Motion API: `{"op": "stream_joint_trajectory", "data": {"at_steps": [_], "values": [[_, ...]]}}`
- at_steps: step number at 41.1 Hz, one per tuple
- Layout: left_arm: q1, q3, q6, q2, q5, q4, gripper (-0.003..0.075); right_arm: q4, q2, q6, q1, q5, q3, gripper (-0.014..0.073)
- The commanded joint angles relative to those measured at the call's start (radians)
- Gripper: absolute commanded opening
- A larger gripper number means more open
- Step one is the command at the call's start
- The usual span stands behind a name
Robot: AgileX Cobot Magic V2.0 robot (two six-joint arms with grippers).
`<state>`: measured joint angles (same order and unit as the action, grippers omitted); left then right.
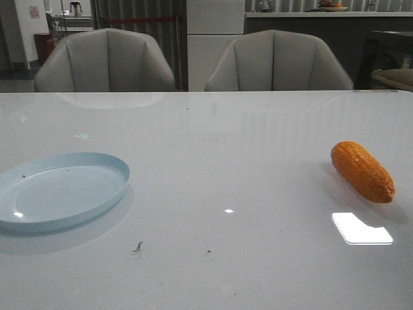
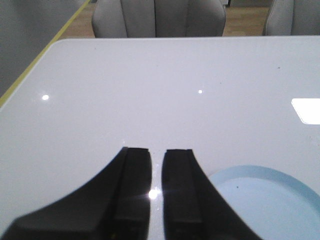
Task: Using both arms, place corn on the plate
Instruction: 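Move the left gripper toward the rim of the light blue plate, then grasp the rim of the light blue plate with the left gripper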
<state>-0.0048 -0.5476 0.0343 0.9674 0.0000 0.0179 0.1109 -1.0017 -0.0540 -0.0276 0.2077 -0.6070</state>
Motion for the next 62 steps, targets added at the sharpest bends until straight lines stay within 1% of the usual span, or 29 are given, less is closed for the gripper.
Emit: {"op": "stream_joint_trajectory", "data": {"at_steps": [1, 3, 4, 6, 8, 11, 14, 15, 19, 24, 31, 37, 43, 48, 52, 58, 62], "values": [[0.002, -0.034, 0.01, 0.01, -0.066, -0.008, 0.0338, 0.001, -0.012, -0.002, -0.004, -0.073, -0.034, 0.0038], [0.002, -0.034, 0.01, 0.018, -0.066, -0.008, 0.0419, 0.001, -0.02, -0.002, -0.004, -0.073, -0.034, 0.0077], [0.002, -0.034, 0.01, 0.023, -0.066, -0.008, 0.0442, 0.001, -0.022, -0.002, -0.004, -0.073, -0.034, 0.0092], [0.002, -0.034, 0.01, 0.029, -0.068, -0.008, 0.048, 0.001, -0.031, -0.002, -0.004, -0.074, -0.034, 0.0171], [0.002, -0.034, 0.01, 0.036, -0.07, -0.008, 0.0488, 0.001, -0.035, -0.002, -0.004, -0.076, -0.034, 0.0248], [0.002, -0.034, 0.01, 0.045, -0.07, -0.018, 0.0488, 0.001, -0.038, -0.002, -0.004, -0.077, -0.034, 0.0388], [0.002, -0.034, 0.01, 0.053, -0.058, -0.029, 0.0488, 0.001, -0.038, -0.002, -0.004, -0.078, -0.034, 0.0465], [0.002, -0.034, 0.01, 0.053, -0.047, -0.029, 0.0488, 0.001, -0.038, -0.002, -0.004, -0.078, -0.034, 0.0475], [0.002, -0.046, 0.01, 0.076, 0.0, -0.029, 0.0487, 0.001, -0.038, -0.002, -0.004, -0.078, -0.034, 0.0479], [0.002, -0.109, 0.01, 0.141, 0.128, -0.029, 0.0488, 0.001, -0.038, -0.002, -0.004, -0.077, -0.034, 0.0479], [0.002, -0.259, 0.001, 0.278, 0.26, -0.028, 0.0488, 0.001, -0.038, -0.002, -0.004, -0.077, -0.034, 0.0479], [-0.009, -0.388, -0.077, 0.41, 0.356, -0.028, 0.0488, 0.001, -0.039, -0.002, -0.004, -0.076, -0.034, 0.0479], [-0.019, -0.497, -0.079, 0.547, 0.472, -0.033, 0.0488, 0.001, -0.039, -0.002, -0.004, -0.072, -0.034, 0.0479], [-0.019, -0.572, -0.079, 0.659, 0.573, -0.105, 0.0488, 0.001, -0.039, -0.002, -0.004, -0.056, -0.034, 0.0479], [-0.019, -0.611, -0.079, 0.723, 0.613, -0.126, 0.0487, 0.001, -0.039, -0.002, -0.004, -0.021, -0.034, 0.0479], [-0.019, -0.643, -0.079, 0.81, 0.618, -0.133, 0.0487, 0.001, -0.039, -0.002, -0.004, 0.035, -0.034, 0.0479], [-0.019, -0.664, -0.079, 0.848, 0.618, -0.166, 0.0487, 0.001, -0.039, -0.002, -0.004, 0.048, -0.034, 0.0479]]}}
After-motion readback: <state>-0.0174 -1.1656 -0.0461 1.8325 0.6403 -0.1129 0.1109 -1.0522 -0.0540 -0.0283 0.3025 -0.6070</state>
